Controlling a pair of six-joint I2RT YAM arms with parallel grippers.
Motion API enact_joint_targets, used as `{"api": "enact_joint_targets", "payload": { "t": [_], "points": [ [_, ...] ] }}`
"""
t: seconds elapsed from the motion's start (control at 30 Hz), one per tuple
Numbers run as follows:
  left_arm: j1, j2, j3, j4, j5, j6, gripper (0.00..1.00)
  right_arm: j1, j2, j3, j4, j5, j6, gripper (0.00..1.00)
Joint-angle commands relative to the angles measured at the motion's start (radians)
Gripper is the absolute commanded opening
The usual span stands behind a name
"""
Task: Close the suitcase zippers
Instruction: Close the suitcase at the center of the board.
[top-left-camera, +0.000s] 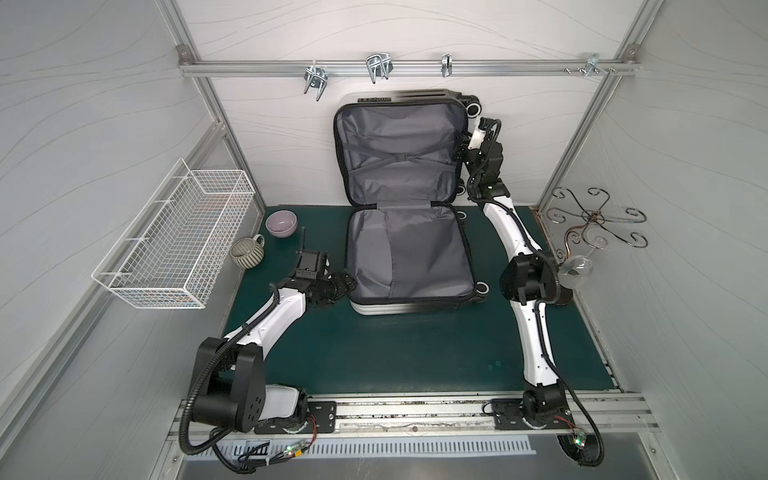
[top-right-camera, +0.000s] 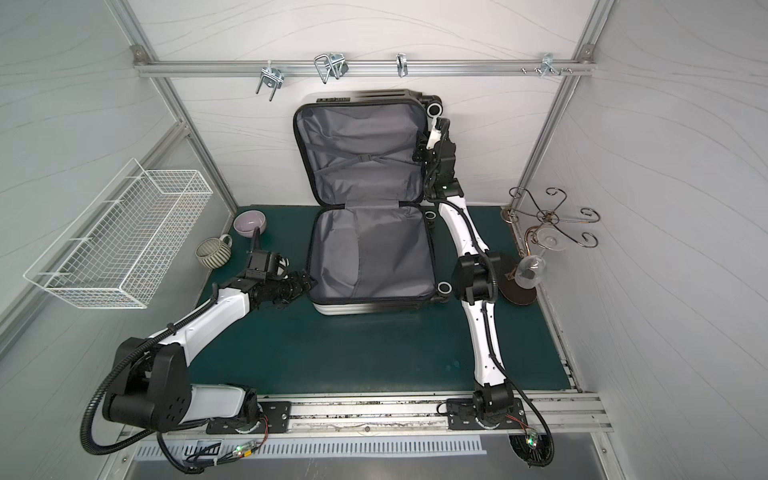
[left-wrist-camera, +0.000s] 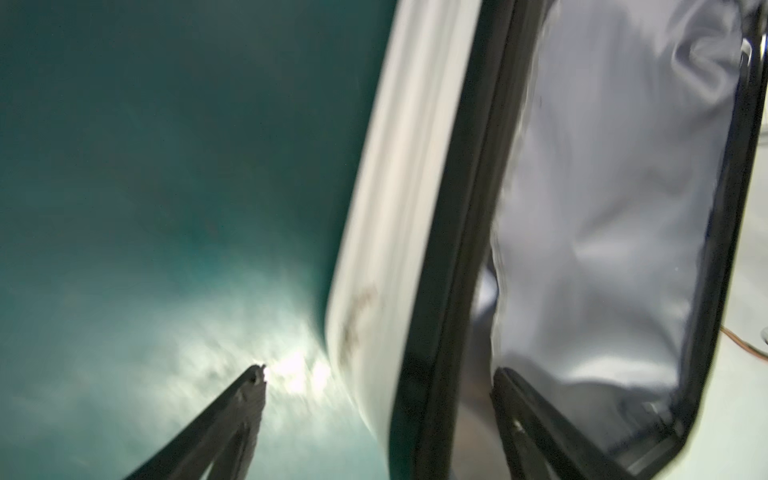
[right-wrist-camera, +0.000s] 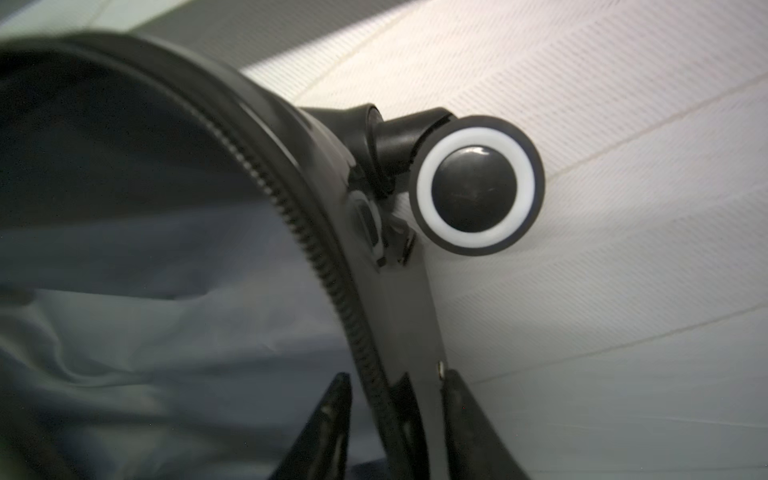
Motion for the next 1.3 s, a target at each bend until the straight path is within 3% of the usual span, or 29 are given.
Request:
{"api": "enact_joint_targets", "payload": {
  "t": [0.0,0.07,0.23,0.37,0.57,0.67,0.83,1.0,1.1,1.17,1.27],
  "points": [
    [-0.053,-0.06,-0.035,0.07,0.046,-0.124,0.87,0.004,0.001,0.007,0.09,-0.027,-0.028,0.16],
    [-0.092,-0.088,-0.075,0.108,0.044,-0.168,0.88,0.004,-0.021,0.003,0.089,-0.032,-0.028,0.02],
    [-0.186,-0.067,-0.176,0.334,0.006,-0.337,0.88,0.0,-0.143,-0.081,0.084,-0.065,-0.024,0.0],
    [-0.207,0.021,-0.198,0.503,-0.033,-0.424,0.84,0.029,-0.385,-0.446,0.255,-0.049,-0.056,0.0],
    [-0.185,0.05,-0.132,0.489,-0.128,-0.371,0.8,0.104,-0.692,-0.905,0.396,0.029,-0.208,0.0],
    [-0.13,0.046,-0.149,0.527,-0.156,-0.38,0.78,0.133,-0.827,-1.105,0.424,0.097,-0.22,0.0],
    [-0.015,0.109,-0.084,0.559,-0.063,-0.354,0.77,0.233,-1.049,-1.445,0.415,0.265,-0.266,0.0],
    [0.062,0.034,-0.067,0.428,0.003,-0.335,0.76,0.336,-1.214,-1.669,0.297,0.413,-0.293,0.0],
    [0.161,-0.019,-0.08,0.32,0.066,-0.337,0.69,0.405,-1.31,-1.78,0.207,0.49,-0.247,0.0],
    [0.226,-0.036,-0.054,0.187,0.092,-0.325,0.6,0.457,-1.357,-1.835,0.133,0.509,-0.21,0.08],
    [0.299,-0.064,-0.008,0.042,0.107,-0.295,0.58,0.577,-1.386,-1.877,-0.003,0.577,-0.201,0.24]
  ]
}}
